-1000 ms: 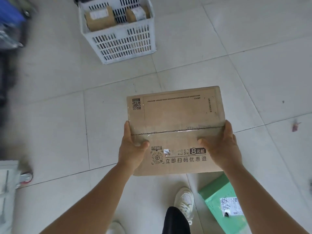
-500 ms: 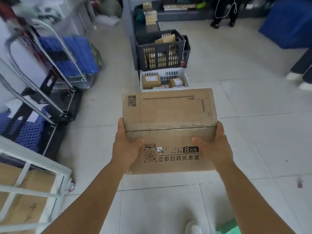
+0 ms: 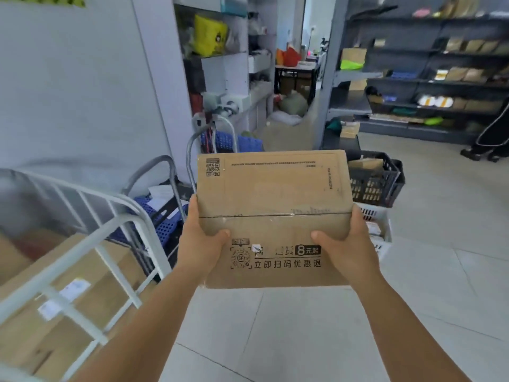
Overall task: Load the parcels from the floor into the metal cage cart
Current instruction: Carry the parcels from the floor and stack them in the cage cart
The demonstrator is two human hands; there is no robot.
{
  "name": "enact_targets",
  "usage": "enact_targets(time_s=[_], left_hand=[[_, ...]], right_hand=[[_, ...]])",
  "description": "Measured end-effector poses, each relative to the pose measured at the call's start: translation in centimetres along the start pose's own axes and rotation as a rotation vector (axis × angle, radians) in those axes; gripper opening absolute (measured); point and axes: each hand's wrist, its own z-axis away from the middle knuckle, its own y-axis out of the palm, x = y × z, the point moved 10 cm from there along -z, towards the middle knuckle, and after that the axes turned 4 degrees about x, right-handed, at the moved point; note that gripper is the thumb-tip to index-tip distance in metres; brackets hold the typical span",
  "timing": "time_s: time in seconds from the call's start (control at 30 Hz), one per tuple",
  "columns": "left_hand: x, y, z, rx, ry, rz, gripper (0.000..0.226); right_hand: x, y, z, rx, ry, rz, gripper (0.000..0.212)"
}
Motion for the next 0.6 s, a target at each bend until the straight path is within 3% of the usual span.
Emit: enact_targets(time_s=[0.3, 0.6], left_hand=[[-3.0, -13.8, 3.2, -0.338, 0.029, 0.019, 0.088], [-1.1, -29.6, 6.5, -0.607, 0.003, 0.034, 0.094]], right_hand=[[12.7, 7.2, -1.1, 0.19, -0.255, -0.004, 0.09], [25.6, 19.6, 2.5, 0.381, -0.454, -0.014, 0.093]])
